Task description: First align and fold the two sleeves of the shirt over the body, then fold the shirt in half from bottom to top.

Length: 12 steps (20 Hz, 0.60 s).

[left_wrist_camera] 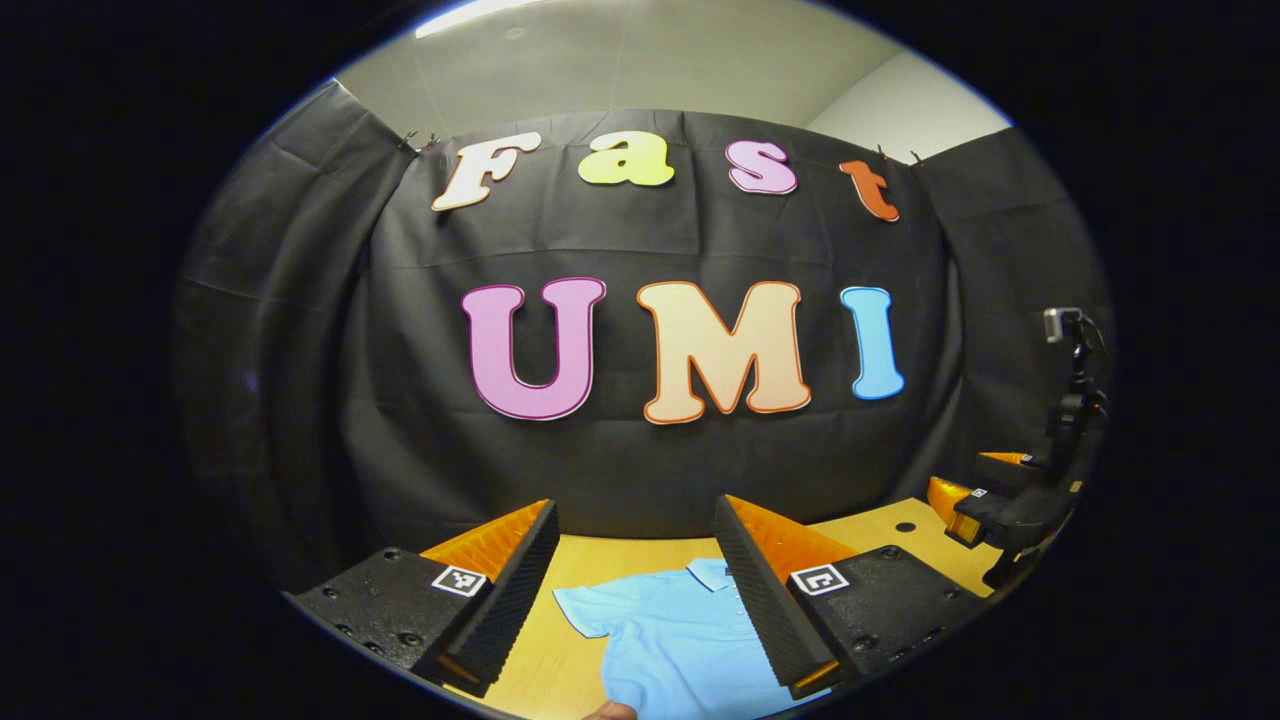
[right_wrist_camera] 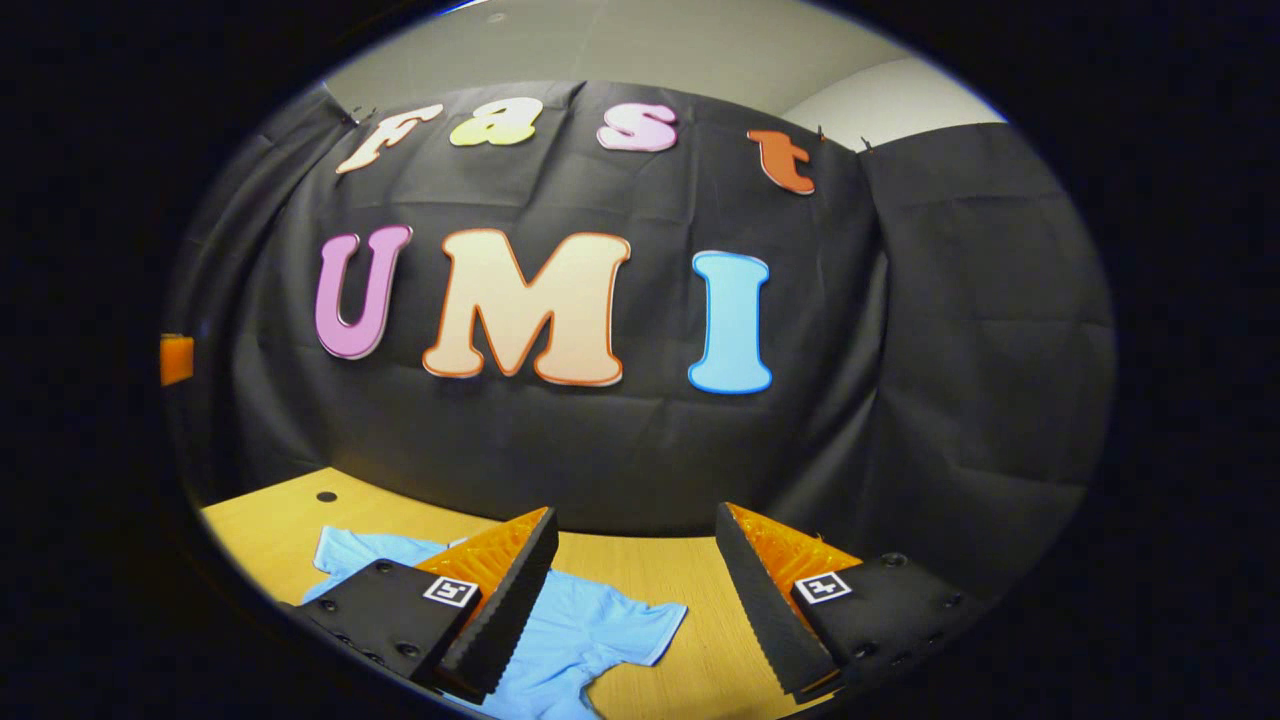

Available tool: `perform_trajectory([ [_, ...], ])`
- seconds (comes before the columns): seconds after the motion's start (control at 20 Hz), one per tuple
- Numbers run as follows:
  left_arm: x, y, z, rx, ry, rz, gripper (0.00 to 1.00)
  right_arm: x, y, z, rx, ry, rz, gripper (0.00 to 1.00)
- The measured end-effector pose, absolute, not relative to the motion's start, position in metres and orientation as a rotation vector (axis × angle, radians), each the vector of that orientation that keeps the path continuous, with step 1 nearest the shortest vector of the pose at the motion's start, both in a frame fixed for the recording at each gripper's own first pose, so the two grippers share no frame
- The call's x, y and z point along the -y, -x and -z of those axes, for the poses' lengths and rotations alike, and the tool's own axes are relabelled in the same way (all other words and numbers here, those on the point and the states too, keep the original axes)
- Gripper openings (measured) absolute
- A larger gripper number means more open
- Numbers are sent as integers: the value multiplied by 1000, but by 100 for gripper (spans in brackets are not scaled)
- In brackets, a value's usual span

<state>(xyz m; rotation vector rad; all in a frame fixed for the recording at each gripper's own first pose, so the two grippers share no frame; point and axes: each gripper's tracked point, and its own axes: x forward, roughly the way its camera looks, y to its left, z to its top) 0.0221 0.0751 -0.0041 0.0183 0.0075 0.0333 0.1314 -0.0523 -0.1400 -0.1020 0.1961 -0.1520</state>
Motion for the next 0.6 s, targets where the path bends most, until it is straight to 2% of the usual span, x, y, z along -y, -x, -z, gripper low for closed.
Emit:
perform_trajectory([
  [0.35,-99,-41,20,-41,-34,-63,94,85,-180,230,-374,59,223,99],
  [0.6,-103,-57,33,-69,-29,-65,94,101,-193,307,-546,50,248,99],
])
